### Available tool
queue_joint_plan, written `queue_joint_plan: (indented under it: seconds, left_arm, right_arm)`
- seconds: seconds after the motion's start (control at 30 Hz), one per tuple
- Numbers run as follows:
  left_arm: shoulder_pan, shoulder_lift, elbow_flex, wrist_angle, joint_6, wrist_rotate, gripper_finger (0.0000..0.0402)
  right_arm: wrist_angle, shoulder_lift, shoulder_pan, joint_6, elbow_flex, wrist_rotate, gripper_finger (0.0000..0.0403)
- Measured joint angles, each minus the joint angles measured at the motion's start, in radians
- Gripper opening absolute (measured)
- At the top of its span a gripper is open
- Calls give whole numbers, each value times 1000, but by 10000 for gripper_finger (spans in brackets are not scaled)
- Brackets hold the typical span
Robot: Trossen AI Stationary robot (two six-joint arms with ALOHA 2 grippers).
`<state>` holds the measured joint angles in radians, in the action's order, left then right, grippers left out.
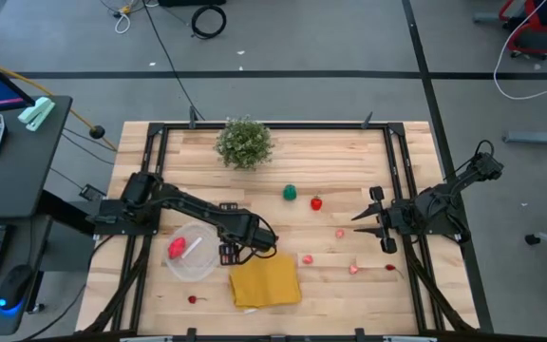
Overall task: Pick and placing Produce into tupperware
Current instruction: Put the strawberry into the transparent bin
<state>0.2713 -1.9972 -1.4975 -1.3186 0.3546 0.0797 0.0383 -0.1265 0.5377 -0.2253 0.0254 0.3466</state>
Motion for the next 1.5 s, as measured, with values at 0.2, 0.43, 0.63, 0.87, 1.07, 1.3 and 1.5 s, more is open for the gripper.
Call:
queue_joint_plan:
  seconds: [0.2, 0.43, 0.63, 0.87, 1.07, 1.3, 1.5]
  left_arm:
    - [2, 0, 0, 9, 0, -2, 264]
    - [2, 0, 0, 22, 1, -2, 263]
    - [1, -12, 0, 47, 57, -2, 263]
    - [10, -58, 0, 23, 46, -2, 259]
    - [11, -69, 0, -47, 45, 3, 259]
    - [14, -69, 0, -89, 45, 4, 259]
    - [21, -69, 0, -69, 53, 1, 259]
  right_arm:
    - [0, 0, 0, 57, 0, 0, 146]
    - [0, 0, 0, 101, 0, 0, 146]
    - [0, 0, 0, 103, 0, 0, 146]
    - [-3, 0, 0, 104, 0, 0, 146]
    - [-5, -4, 0, 104, 0, 0, 146]
    - [-7, -5, 0, 103, 0, -1, 146]
    - [-7, -5, 0, 103, 0, -1, 146]
